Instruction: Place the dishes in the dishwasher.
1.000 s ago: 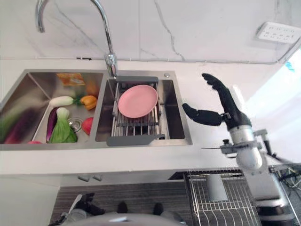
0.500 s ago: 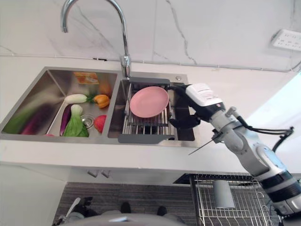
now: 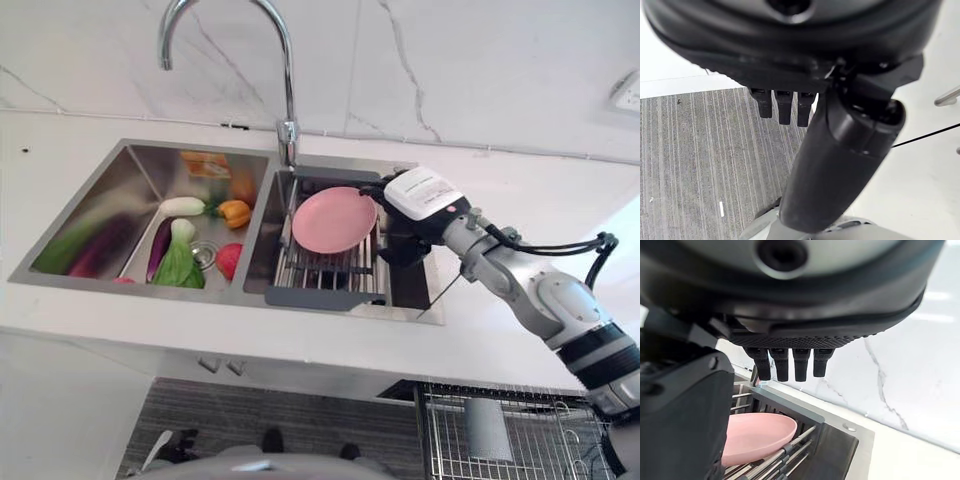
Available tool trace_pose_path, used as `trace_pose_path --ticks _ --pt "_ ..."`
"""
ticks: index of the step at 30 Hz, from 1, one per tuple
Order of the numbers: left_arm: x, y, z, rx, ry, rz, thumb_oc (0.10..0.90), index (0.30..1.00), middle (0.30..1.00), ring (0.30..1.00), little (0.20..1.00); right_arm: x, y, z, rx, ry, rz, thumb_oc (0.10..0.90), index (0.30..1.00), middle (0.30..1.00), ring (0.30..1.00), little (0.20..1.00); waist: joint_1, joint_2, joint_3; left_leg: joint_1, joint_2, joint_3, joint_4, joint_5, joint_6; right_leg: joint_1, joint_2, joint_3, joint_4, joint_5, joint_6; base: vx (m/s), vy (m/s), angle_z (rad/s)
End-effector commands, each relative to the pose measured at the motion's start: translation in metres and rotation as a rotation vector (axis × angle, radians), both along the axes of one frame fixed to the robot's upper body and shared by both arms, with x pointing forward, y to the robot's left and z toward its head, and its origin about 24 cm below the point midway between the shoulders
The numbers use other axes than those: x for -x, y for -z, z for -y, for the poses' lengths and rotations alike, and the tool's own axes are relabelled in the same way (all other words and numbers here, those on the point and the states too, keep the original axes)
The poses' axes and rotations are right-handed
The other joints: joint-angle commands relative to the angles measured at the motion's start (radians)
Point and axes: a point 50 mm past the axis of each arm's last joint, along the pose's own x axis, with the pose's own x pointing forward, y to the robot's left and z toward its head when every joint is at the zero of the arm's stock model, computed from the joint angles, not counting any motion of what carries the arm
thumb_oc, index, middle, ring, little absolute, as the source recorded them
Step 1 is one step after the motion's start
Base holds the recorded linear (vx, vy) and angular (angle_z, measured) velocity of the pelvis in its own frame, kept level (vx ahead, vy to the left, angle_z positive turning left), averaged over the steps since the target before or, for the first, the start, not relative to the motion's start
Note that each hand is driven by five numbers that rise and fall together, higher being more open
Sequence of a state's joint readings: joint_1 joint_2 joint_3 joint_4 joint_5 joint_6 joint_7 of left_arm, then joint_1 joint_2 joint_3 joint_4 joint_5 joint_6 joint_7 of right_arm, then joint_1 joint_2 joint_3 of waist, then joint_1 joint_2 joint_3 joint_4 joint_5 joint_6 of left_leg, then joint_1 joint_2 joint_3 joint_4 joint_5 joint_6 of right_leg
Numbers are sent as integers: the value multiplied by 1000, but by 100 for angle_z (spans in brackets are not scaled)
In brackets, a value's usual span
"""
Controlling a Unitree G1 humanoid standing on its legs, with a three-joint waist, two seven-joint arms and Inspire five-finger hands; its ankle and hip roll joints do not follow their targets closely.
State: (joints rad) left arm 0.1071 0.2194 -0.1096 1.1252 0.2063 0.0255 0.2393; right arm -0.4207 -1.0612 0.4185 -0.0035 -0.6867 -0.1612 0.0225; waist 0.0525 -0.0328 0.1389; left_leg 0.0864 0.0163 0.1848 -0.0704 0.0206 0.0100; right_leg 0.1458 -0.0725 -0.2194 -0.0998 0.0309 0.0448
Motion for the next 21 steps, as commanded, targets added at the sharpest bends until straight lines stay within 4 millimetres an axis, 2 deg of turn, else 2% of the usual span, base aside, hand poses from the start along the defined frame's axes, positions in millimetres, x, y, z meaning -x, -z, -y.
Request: trace_pose_path --ticks 1,18,21 --pt "1 2 1 -33 53 -25 800 900 900 900 900 -8 -48 -5 33 -28 242 800 900 900 900 900 38 5 -70 0 189 -53 -17 6 -179 -17 -192 -38 33 -2 164 0 0 0" --pt "4 2 1 -30 44 -33 800 900 900 900 900 -8 -47 -6 32 -27 249 800 900 900 900 900 40 6 -70 0 188 -55 -17 5 -179 -14 -193 -39 31 -1 164 0 0 0" --pt "8 3 1 -34 24 -43 800 900 900 900 900 -12 -38 -8 32 -15 256 800 900 900 900 900 56 8 -66 -5 187 -63 -17 6 -178 -7 -195 -47 29 -5 162 0 0 0"
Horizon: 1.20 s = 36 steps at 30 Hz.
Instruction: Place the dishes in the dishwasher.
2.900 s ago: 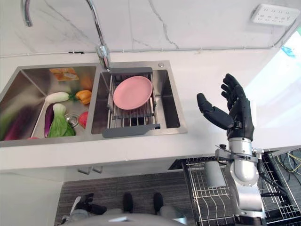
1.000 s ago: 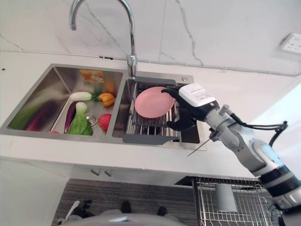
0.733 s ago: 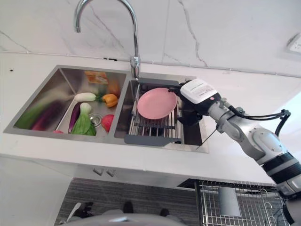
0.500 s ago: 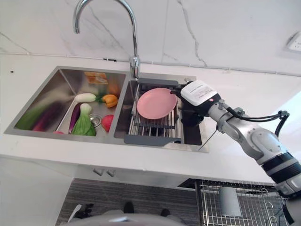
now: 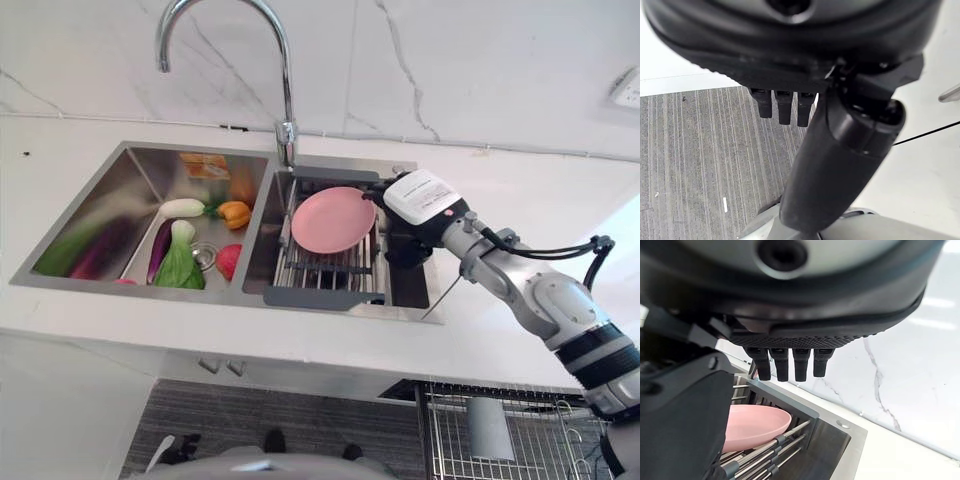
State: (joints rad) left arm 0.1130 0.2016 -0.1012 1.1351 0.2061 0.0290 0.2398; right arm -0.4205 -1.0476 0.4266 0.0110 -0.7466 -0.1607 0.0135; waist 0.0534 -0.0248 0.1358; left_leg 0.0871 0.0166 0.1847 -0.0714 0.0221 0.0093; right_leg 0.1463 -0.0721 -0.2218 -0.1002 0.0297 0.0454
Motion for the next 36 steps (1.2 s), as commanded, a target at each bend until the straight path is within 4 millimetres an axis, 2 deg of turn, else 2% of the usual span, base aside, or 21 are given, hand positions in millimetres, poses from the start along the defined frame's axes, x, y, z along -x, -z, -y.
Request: trace_pose_path --ticks 1,3,11,17,24,29,33,36 --pt "3 0 -5 -48 39 -27 800 900 900 900 900 -11 -43 -8 -11 -24 244 800 900 900 900 900 55 0 -63 -5 187 -63 -16 4 -177 -7 -195 -44 29 -3 162 0 0 0" --pt "10 1 -6 -53 4 -35 800 900 900 900 900 -14 -38 -10 -69 -11 258 800 900 900 900 900 89 2 -59 -20 178 -97 -16 9 -175 8 -197 -78 31 -8 159 -8 -4 5" --pt "14 1 -7 -53 -5 -44 800 900 900 900 900 -20 -26 -7 -78 26 221 800 900 900 900 900 108 -2 -53 -30 173 -117 -16 11 -174 15 -199 -101 31 -10 159 1 -3 23" --pt "14 1 -7 -57 -15 -44 800 900 900 900 900 -26 -24 -5 -34 42 210 800 900 900 900 900 120 -5 -45 -43 171 -131 -16 14 -175 16 -200 -113 35 -14 157 0 -1 1" --pt "15 2 -7 -55 -19 -45 800 900 900 900 900 -27 -24 -5 -24 46 208 800 900 900 900 900 119 -5 -44 -44 170 -135 -16 16 -175 17 -201 -118 36 -15 157 -1 -1 2" --pt "17 2 -6 -49 -19 -57 800 900 900 900 900 -25 -21 -2 52 46 196 800 900 900 900 900 110 -6 -47 -39 169 -132 -16 13 -177 22 -200 -116 32 -17 156 0 0 0" --pt "10 2 -4 -52 -6 -35 800 900 900 900 900 -27 -18 3 200 54 270 800 900 900 900 900 105 -3 -41 -37 170 -130 -16 11 -178 21 -200 -112 30 -16 157 0 0 0" --pt "9 2 -4 -52 -4 -32 800 900 900 900 900 -28 -15 4 220 58 277 800 900 900 900 900 105 -1 -40 -38 170 -131 -16 10 -178 21 -201 -112 30 -17 158 0 0 0"
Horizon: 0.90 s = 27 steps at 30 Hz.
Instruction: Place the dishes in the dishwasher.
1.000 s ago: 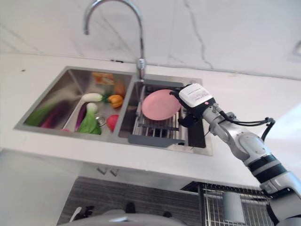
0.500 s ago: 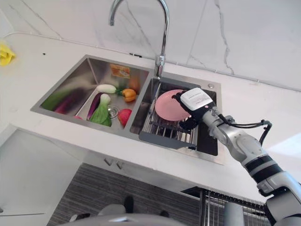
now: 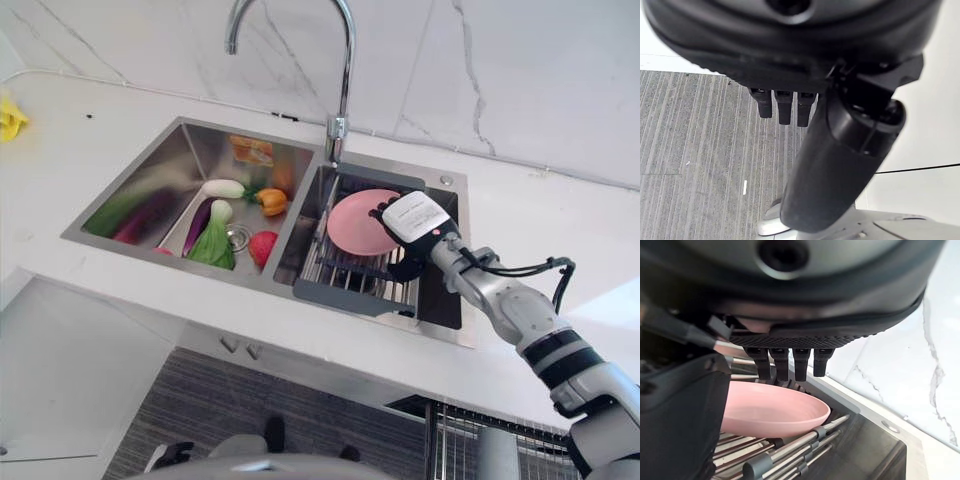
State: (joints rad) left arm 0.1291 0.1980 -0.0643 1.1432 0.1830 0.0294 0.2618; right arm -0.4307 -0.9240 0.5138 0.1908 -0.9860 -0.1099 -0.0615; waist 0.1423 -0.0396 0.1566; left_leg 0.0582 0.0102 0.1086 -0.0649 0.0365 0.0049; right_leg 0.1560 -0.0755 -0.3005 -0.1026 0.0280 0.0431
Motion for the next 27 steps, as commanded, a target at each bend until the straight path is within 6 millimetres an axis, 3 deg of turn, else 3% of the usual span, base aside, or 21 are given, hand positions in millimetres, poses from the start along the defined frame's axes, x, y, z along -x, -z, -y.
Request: trace_pose_path --ticks 1,13,27 --pt "0 1 0 -36 65 -28 800 900 900 900 900 -17 -62 1 88 -35 280 800 900 900 900 900 16 13 -60 -9 176 -54 -22 -5 -173 11 -197 -33 32 -15 160 0 0 0" --pt "0 0 -1 -75 58 -4 800 900 900 900 900 -24 -28 14 117 69 347 800 900 900 900 900 39 25 -36 -29 167 -72 -22 -3 -168 4 -204 -43 33 -15 161 0 0 0" --pt "-4 -2 -3 -107 75 31 800 900 900 900 900 -34 -19 17 173 67 401 800 900 900 900 900 72 23 -24 -56 158 -94 -22 5 -170 -2 -206 -60 29 -10 162 -2 -3 4"
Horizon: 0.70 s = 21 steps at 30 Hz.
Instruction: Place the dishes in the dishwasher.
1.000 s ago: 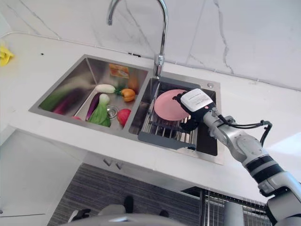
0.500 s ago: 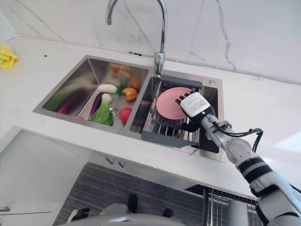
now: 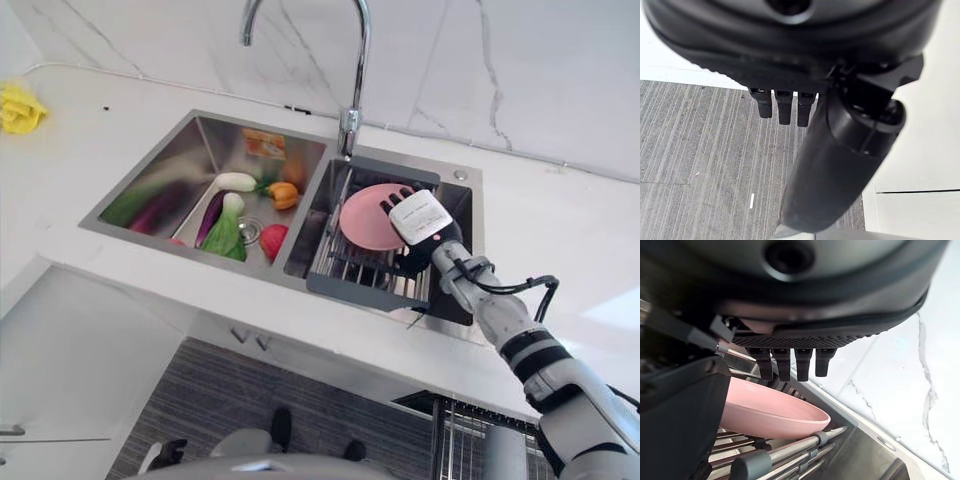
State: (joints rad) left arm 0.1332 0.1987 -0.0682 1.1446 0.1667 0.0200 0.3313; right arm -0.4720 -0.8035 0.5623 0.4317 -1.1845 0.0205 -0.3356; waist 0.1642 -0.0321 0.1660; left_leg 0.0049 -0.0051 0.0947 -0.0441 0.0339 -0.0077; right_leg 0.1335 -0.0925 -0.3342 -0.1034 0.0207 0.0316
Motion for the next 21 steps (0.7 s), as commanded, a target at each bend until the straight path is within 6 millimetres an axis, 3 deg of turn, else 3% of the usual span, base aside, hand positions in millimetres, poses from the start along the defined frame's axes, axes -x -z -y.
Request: trace_pose_path --ticks 1,4,5,6,7,14,21 --pt "-4 -1 0 -50 100 3 800 900 900 900 900 -22 -44 7 93 11 199 800 900 900 900 900 50 15 -34 -3 174 -80 -43 8 -158 20 -189 -27 30 -3 174 8 -5 4" --pt "-7 -2 -1 -61 104 19 800 900 900 900 900 -24 -40 6 94 0 196 800 900 900 900 900 58 15 -35 -9 174 -84 -43 10 -160 19 -190 -31 27 -2 174 0 0 0" --pt "-7 -2 -1 -64 105 19 800 900 900 900 900 -24 -40 4 96 -11 200 591 587 587 587 587 59 16 -36 -10 174 -85 -43 11 -161 18 -191 -33 26 -2 174 0 0 0" --pt "-7 -2 -1 -63 104 19 800 900 900 900 900 -24 -40 4 96 -11 200 591 587 587 587 587 59 17 -36 -10 174 -85 -43 11 -161 18 -191 -33 26 -2 174 0 0 0" --pt "-7 -2 -1 -66 110 17 800 900 900 900 900 -24 -40 1 101 -32 200 400 300 300 300 300 62 17 -36 -11 174 -86 -43 11 -161 19 -191 -35 25 -2 174 5 -4 3" --pt "-5 -2 -2 -74 117 12 800 900 900 900 900 -26 -44 -9 124 -107 202 400 300 300 300 300 67 16 -38 -17 172 -92 -43 13 -164 21 -189 -43 22 -2 176 3 -3 2" --pt "-6 -3 -2 -82 128 23 800 900 900 900 900 -31 -71 -19 92 -172 303 400 300 300 300 300 69 24 -30 -28 170 -91 -43 20 -168 9 -189 -38 21 2 178 -2 -1 1"
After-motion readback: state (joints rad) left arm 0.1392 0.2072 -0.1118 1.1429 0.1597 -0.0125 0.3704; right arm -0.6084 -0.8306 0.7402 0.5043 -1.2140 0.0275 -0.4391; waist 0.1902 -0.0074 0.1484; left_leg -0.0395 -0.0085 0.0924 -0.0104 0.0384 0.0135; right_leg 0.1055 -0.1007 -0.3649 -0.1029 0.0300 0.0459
